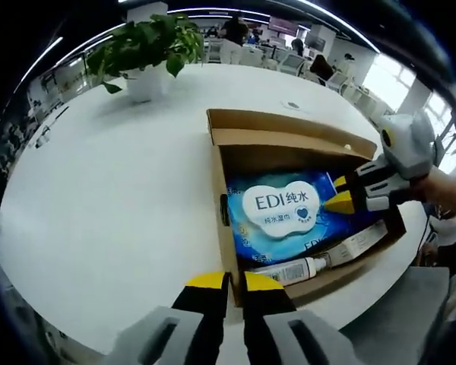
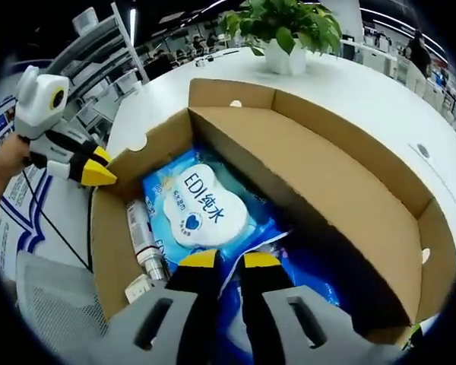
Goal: Operate the shoe box by opening the lid, removing the specified soft item, and placing it in the target area until the item is outside and the box remains undamaged.
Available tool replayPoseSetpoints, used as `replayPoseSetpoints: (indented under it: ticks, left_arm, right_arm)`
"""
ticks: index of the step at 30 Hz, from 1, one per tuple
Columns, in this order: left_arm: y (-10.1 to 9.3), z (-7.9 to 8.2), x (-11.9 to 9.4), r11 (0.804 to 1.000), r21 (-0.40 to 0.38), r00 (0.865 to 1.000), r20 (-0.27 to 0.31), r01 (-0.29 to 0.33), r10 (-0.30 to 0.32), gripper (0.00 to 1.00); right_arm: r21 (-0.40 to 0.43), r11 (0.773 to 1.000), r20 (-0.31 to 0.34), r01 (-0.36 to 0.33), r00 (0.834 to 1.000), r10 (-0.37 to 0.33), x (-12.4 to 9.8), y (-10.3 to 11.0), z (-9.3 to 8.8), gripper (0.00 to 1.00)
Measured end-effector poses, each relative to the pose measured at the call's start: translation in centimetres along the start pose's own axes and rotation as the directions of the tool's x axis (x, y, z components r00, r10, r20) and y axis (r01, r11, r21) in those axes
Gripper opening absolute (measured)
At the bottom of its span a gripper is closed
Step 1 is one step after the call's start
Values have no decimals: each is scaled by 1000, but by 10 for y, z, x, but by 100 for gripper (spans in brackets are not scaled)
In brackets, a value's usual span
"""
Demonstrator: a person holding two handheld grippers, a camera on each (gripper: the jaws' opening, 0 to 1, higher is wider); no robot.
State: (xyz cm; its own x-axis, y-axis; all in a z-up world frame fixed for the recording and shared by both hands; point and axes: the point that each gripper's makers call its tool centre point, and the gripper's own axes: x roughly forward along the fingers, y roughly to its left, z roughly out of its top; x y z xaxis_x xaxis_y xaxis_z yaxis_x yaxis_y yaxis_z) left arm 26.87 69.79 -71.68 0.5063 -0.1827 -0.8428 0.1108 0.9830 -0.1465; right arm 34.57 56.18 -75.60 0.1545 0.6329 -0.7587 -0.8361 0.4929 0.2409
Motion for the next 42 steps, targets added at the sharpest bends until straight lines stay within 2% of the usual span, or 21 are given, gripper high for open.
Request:
replayPoseSetpoints:
  ticks: [11,19,33,42]
  left_arm:
    - [0,0,0,1000,10,1000,-8,-4,4,6]
    - [0,0,1,1000,20,1000,-15,-6,7,6]
    - [0,0,3,999,36,999,-28,-18,19,7]
    - [1,0,4,998,62,999,-47,-25,28,7]
  right_arm:
    - [36,999,22,-2,1000,1,-17,4,7,1]
    - [27,1000,43,11,999,-12,-32,6,12,1]
    - [7,997,30,79,996,-79,-62,-6,6,0]
    - [7,996,26,90,996,-90,-70,-11,-3,1]
